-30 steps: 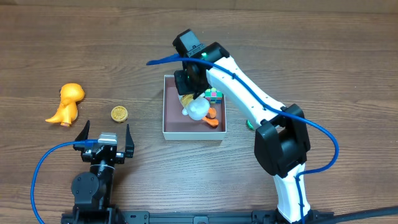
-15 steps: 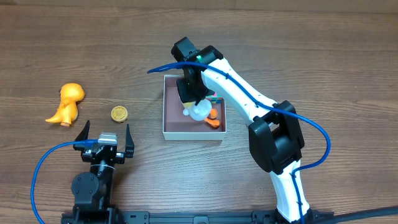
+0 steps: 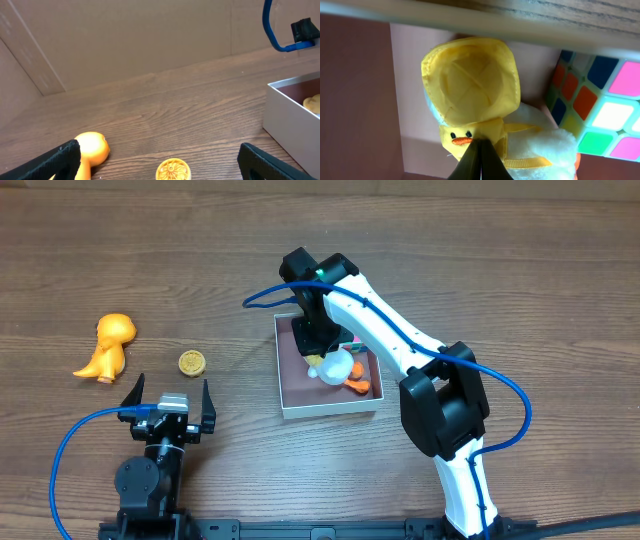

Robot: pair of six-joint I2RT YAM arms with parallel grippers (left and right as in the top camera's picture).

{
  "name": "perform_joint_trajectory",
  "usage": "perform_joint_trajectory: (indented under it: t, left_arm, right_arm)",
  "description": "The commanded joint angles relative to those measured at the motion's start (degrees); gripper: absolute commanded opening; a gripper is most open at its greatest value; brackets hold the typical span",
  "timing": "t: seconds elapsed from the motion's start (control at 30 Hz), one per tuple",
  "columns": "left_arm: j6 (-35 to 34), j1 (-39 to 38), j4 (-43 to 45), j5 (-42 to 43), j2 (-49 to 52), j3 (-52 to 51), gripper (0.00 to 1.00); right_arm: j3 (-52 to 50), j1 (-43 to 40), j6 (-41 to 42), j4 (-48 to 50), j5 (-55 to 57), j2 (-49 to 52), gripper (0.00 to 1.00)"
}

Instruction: Pack container

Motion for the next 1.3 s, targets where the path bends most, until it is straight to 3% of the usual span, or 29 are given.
perform_joint_trajectory:
  t: [0.0, 0.77, 1.27]
  left_arm:
    - [-0.6, 0.6, 0.0, -0.6, -0.1, -0.2, 1.00]
    - [-0.6, 0.6, 0.0, -0.6, -0.1, -0.2, 1.00]
    - [-0.6, 0.6, 0.0, -0.6, -0.1, -0.2, 1.00]
  right_arm:
    - [-0.1, 0.0, -0.1, -0.1, 1.5, 0.3, 0.04]
    - [-0.1, -0.1, 4.8, 9.0, 10.1, 0.3, 0.04]
    - [-0.1, -6.4, 6.4, 12.8, 10.5, 0.3, 0.04]
